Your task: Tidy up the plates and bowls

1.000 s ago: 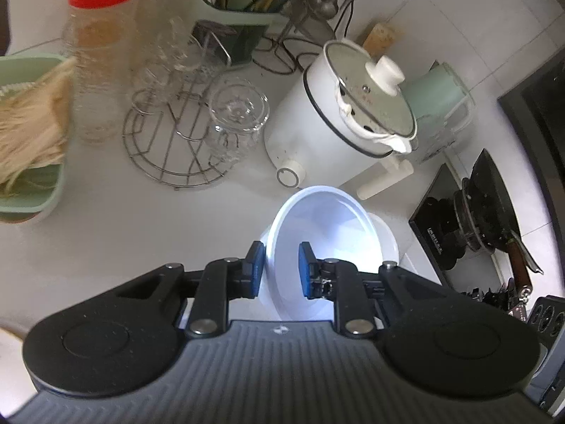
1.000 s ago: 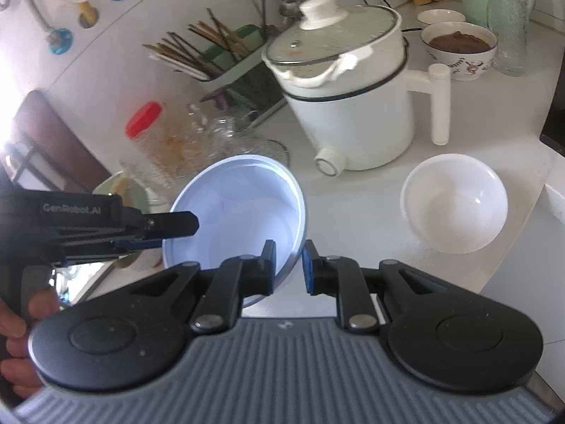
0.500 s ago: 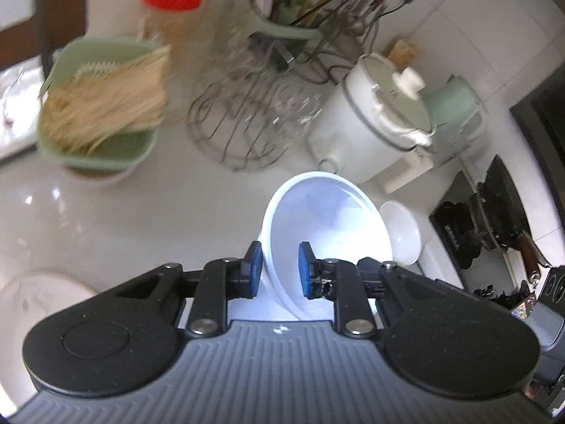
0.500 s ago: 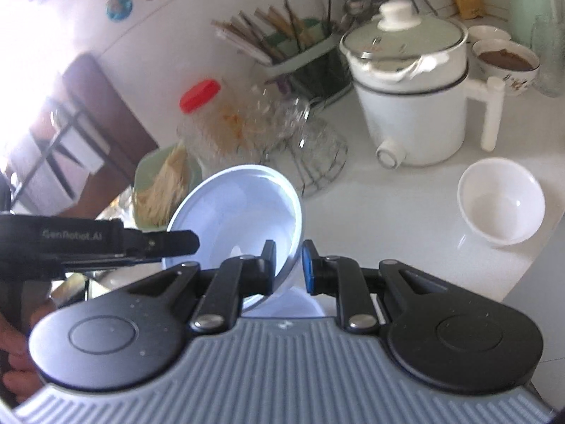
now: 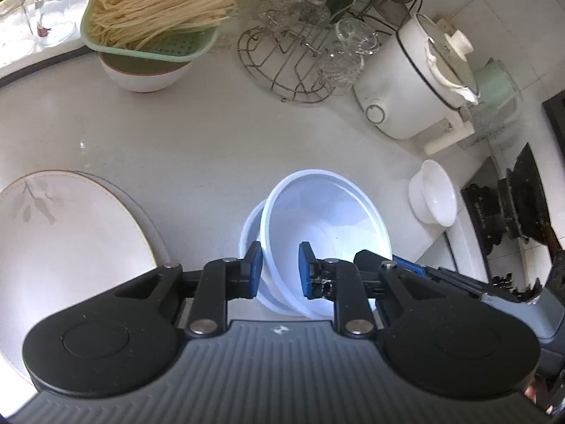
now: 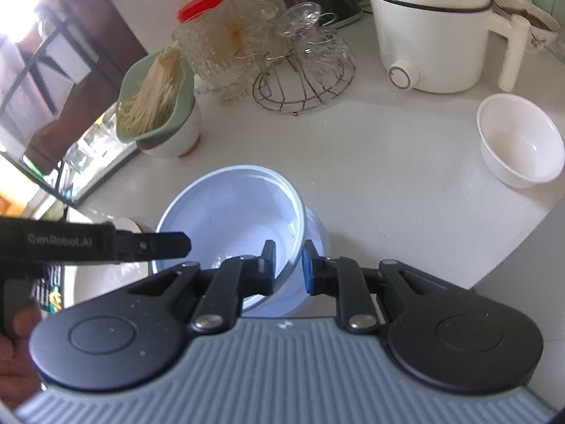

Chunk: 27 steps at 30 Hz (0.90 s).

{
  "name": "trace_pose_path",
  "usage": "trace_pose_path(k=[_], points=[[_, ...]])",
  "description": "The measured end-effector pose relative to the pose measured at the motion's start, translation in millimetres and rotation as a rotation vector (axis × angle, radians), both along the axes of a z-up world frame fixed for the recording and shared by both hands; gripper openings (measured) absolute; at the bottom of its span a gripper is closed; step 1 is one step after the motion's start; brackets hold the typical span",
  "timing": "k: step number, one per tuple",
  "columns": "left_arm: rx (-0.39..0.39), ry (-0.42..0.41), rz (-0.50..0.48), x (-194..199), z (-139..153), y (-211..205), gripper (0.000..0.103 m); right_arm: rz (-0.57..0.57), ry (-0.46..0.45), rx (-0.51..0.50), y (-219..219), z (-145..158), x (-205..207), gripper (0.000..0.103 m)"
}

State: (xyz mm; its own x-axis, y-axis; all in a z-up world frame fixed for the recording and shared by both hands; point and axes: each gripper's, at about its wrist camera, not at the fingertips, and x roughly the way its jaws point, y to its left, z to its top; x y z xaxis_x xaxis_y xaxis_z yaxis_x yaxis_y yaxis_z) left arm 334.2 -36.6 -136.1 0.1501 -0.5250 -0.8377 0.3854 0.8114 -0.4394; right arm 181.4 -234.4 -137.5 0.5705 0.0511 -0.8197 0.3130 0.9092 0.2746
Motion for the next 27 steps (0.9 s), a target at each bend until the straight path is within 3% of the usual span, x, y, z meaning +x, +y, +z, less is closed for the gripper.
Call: trace_pose_path(k=[8,10,12,13,27], points=[[0.064,-0.027,0.001,2.1,0.9,-2.1,0.030,-0.029,-0.008,-0.004,-6.3,2.7,-4.3,0.021],[0.053,-0.033,0.014,3.4,3.9,2.1,0.034,-0.038,-0.022,-0.010,-8.1,5.0,-5.9,0.025],[0.052,-0.052,0.017,3.7,9.6,3.0,0.035,-0.047,-0.043,-0.024,-7.2,9.0,-7.9,0.039],[0.049,-0.062,0.016,3.7,13.2,2.6,0.036,-0.048,-0.057,-0.031,-6.8,11.9,-8.9,0.041],[-0.043,-0.257,-0.023,-18.8,84.0,5.0,0.036,-0.079,-0.219,-0.130,-3.0,66.7,-32.8,0.040]])
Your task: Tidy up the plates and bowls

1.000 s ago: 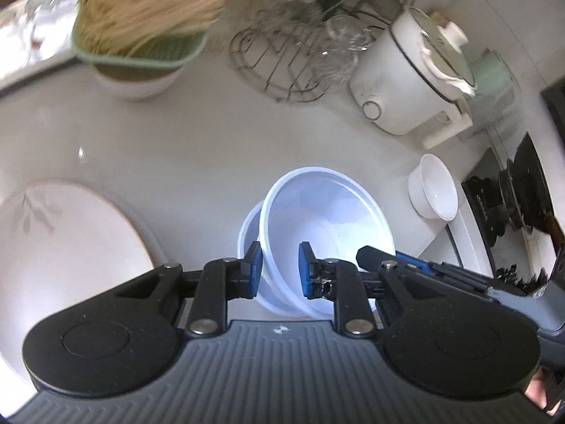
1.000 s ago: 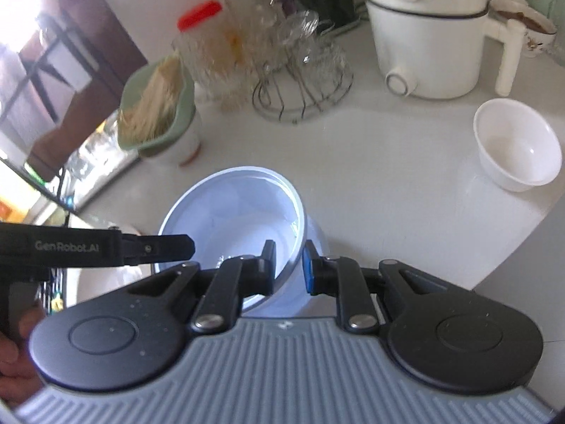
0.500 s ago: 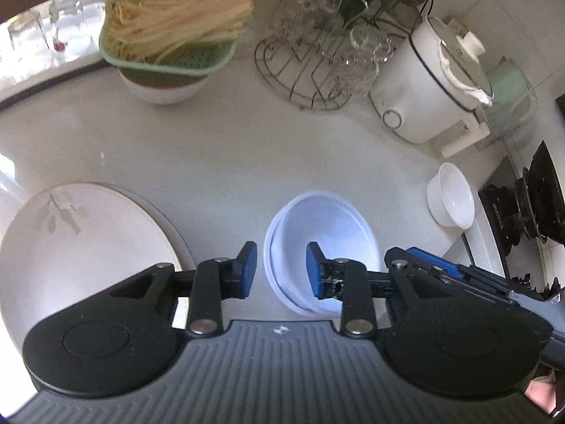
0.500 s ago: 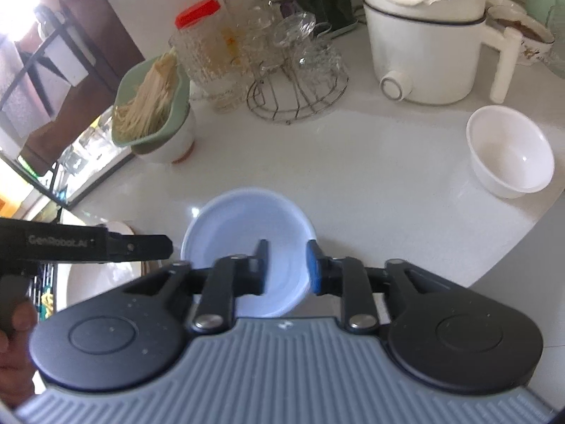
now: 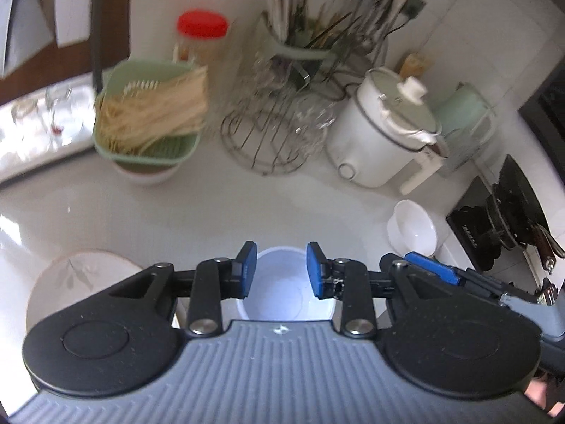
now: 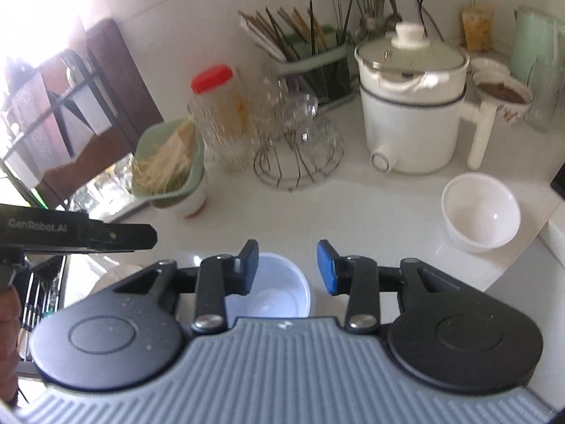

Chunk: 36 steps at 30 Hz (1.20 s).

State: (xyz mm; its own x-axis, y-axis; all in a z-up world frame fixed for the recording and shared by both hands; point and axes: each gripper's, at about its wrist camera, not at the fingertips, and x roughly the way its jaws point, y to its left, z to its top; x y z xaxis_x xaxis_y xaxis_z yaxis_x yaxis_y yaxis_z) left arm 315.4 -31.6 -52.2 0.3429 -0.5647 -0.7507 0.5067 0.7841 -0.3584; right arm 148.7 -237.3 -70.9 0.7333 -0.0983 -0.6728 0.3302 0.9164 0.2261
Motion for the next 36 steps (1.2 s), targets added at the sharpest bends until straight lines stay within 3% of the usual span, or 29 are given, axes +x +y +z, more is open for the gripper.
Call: trace_pose_path(k=[9,18,36], points=[[-0.059,-0.061,-0.037,-22.4,22.7,2.3,0.036,-0.057,-0.064,-0.060,1.1,21.9,-28.8,0.040],[-0.092,-0.032,-0.042,-34.3,17.9,-5.0,0.036,-0.075,-0.080,-0.062,-7.1,28.8,-45.9,0.040],[-0.080,-0.075,-0.063,-37.1,22.3,-94.5,0.036,-0.095,-0.130,-0.098,-84.7,35.8,-44.3,0.040]])
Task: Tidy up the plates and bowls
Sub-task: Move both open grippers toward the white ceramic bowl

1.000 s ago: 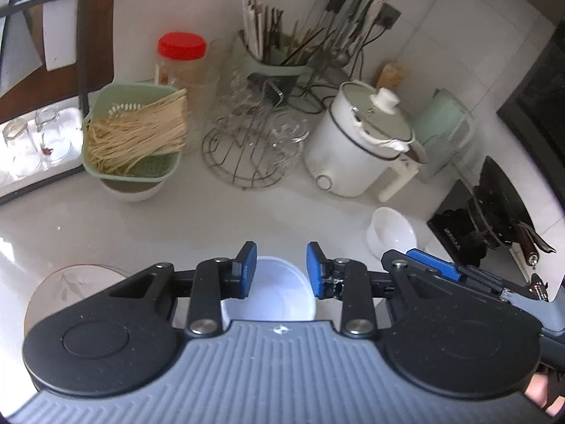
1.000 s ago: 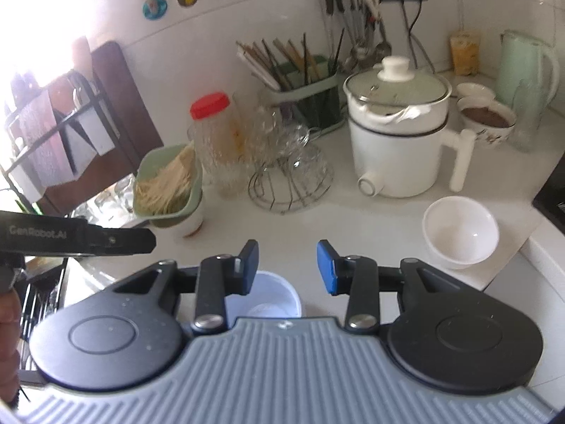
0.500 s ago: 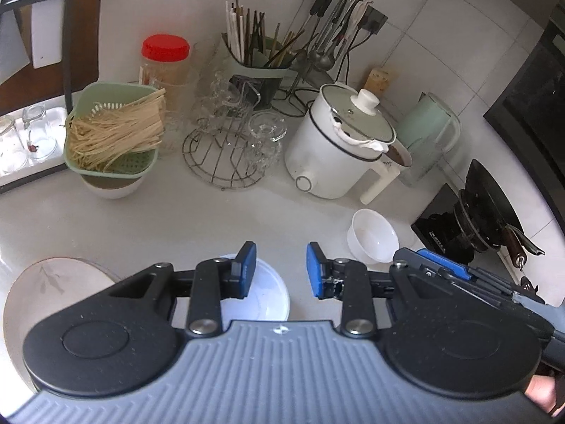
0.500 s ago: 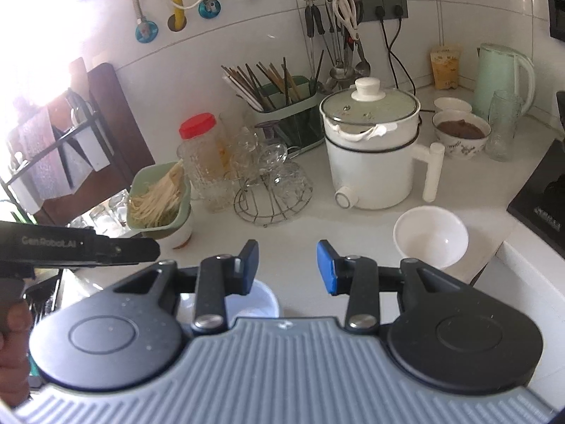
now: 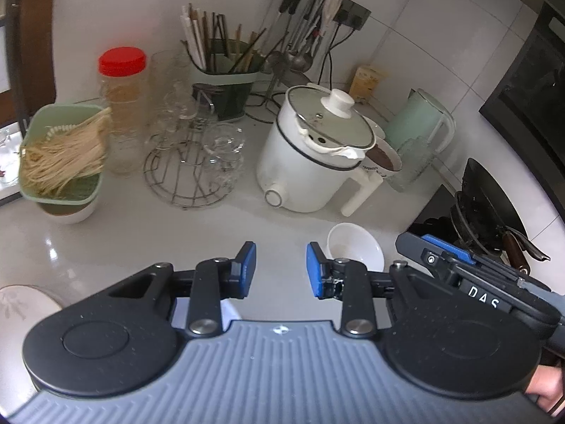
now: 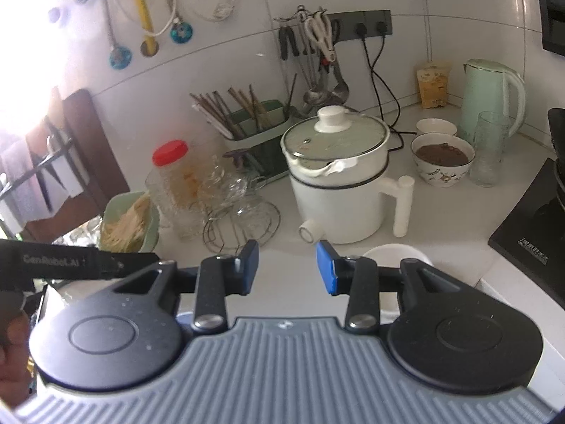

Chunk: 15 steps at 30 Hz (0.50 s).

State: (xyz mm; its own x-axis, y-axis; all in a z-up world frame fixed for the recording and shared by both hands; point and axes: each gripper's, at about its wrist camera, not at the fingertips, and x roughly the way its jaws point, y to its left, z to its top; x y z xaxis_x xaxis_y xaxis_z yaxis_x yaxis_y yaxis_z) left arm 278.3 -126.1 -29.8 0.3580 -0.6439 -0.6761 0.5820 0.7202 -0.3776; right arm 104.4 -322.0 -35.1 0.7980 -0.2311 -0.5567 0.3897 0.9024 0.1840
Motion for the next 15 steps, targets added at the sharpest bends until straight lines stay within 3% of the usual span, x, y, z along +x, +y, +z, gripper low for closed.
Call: trace_pose_path(k=[13,15], points=[[0.085,0.027,-0.031,12.6,-31.2,-63.5,0.040,-0.080,0.030,0.016,-53.1,-28.2,-11.8,0.040],[0.108,0.029,-0.040,15.0,-38.5,-74.5,0.045,-0.088,0.039,0.018,-59.7,-33.9,-13.3,0.040]])
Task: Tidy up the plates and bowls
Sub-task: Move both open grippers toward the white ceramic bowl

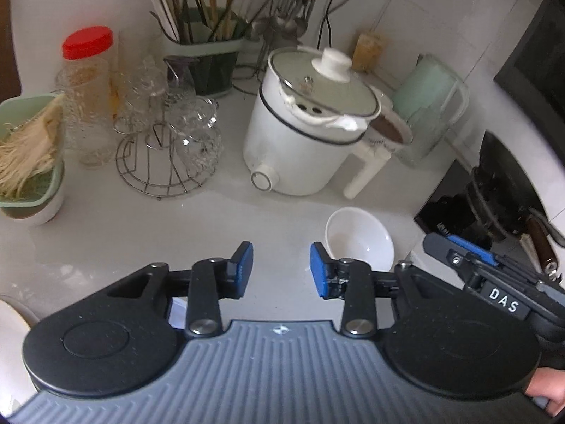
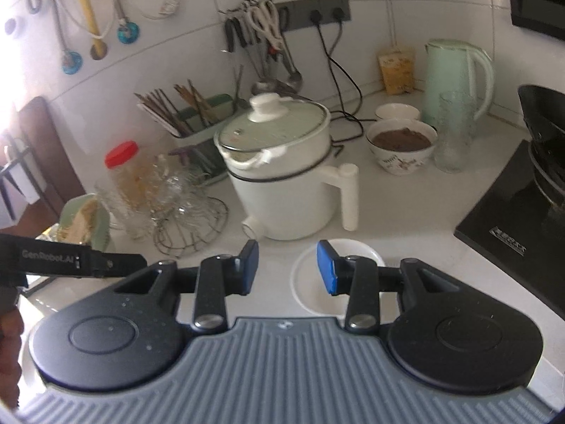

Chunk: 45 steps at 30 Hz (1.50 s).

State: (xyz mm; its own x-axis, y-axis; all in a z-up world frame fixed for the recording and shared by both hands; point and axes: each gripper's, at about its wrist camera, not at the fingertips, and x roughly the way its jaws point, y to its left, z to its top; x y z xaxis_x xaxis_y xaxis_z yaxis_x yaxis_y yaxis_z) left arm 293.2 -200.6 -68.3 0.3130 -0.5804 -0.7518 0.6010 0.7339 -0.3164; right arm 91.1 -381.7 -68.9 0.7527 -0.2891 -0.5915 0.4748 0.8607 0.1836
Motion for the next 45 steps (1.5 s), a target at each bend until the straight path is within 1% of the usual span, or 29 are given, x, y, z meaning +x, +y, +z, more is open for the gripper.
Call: trace_pose_path(k=[2,6,9,11,14,16,17,18,19,24,26,31,32,34,38,40,43,45], points=[[0.016,0.003,-0.008,1.9,-5.6,-10.6,0.050,-0.005,0.004,0.010,-8.0,-4.3,-1.2,0.040],[0.010,0.037,-0.018,6.0,-8.9,-31.7,0.052,-0.011,0.003,0.025,-23.7,-7.7,-4.4,0.040],[0.027,0.014,-0.024,5.9,-8.9,-50.9,0.056,-0.025,0.007,0.038,-36.6,-12.0,-3.2,0.040],[0.037,0.013,-0.028,7.2,-12.4,-62.5,0.056,-0.040,0.018,0.044,-45.8,-16.3,-1.5,0.040],[0.072,0.012,-0.036,10.2,-20.2,-80.4,0.056,-0.055,0.041,0.076,-64.1,-23.3,3.4,0.040],[0.091,0.017,-0.031,12.5,-25.8,-89.8,0.056,-0.059,0.060,0.086,-74.9,-28.8,7.5,0.048],[0.099,0.021,-0.033,13.4,-28.7,-93.8,0.056,-0.058,0.067,0.089,-79.1,-32.0,9.0,0.059],[0.105,0.026,-0.038,14.1,-31.4,-97.9,0.056,-0.059,0.071,0.097,-83.2,-35.3,9.9,0.064],[0.108,0.031,-0.041,15.0,-34.8,-102.0,0.056,-0.059,0.074,0.112,-87.6,-38.5,10.5,0.065],[0.129,0.078,-0.040,18.9,-57.0,-121.7,0.056,-0.068,0.079,0.167,-109.3,-56.1,18.8,0.064],[0.133,0.101,-0.040,20.6,-66.7,-130.1,0.056,-0.052,0.091,0.171,-114.6,-63.8,24.9,0.064],[0.151,0.154,-0.037,25.4,-89.1,-152.9,0.056,-0.055,0.134,0.178,-124.3,-83.4,31.1,0.063],[0.152,0.169,-0.042,26.6,-92.5,-156.6,0.056,-0.058,0.139,0.184,-126.5,-86.9,30.9,0.063],[0.156,0.174,-0.052,26.8,-97.2,-162.8,0.056,-0.067,0.152,0.208,-130.7,-94.1,30.9,0.063],[0.166,0.193,-0.052,30.1,-105.6,-170.2,0.056,-0.089,0.170,0.279,-140.6,-108.4,30.8,0.057],[0.183,0.189,-0.057,31.4,-108.6,-173.6,0.055,-0.095,0.167,0.319,-144.3,-115.6,30.5,0.055],[0.204,0.183,-0.067,33.5,-112.4,-177.2,0.055,-0.117,0.170,0.346,-147.3,-122.5,30.7,0.048],[0.214,0.179,-0.072,34.6,-114.2,-178.4,0.054,-0.132,0.173,0.379,-147.0,-125.8,32.7,0.046]])
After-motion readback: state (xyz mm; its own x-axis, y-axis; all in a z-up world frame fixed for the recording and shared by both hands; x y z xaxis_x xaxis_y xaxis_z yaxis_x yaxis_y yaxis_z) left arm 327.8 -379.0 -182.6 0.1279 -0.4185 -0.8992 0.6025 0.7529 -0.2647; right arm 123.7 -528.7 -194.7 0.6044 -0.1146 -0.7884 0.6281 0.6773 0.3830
